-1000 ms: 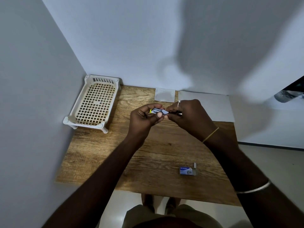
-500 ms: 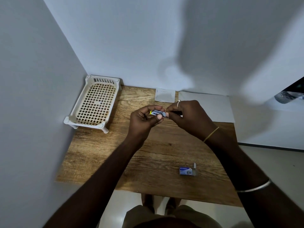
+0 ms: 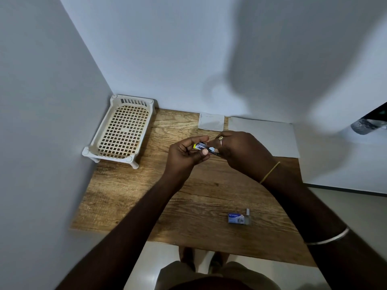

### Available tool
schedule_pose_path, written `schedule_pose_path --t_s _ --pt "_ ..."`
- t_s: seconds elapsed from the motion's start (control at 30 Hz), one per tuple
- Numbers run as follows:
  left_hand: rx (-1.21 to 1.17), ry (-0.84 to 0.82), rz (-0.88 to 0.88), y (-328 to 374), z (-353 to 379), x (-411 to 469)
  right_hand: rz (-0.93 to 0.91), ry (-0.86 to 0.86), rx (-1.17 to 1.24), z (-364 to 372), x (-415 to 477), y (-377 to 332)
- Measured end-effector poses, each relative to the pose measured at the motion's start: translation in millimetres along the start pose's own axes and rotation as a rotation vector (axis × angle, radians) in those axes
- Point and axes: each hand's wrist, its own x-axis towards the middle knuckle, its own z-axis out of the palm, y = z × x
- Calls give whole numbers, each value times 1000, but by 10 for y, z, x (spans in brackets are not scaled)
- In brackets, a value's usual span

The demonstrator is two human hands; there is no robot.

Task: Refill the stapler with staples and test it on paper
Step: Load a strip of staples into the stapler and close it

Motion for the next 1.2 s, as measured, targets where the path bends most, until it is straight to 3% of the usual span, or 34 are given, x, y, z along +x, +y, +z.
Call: schedule_pose_path --t_s 0.57,0.9,1.2 --pt "21 -50 -8 -55 -4 26 174 -7 520 -14 115 175" --pt "-10 -72 -54 -87 -13 13 125 -238 492 -91 266 180" --pt "-20 -52 -74 -111 -52 12 114 -192 428 -17 294 135"
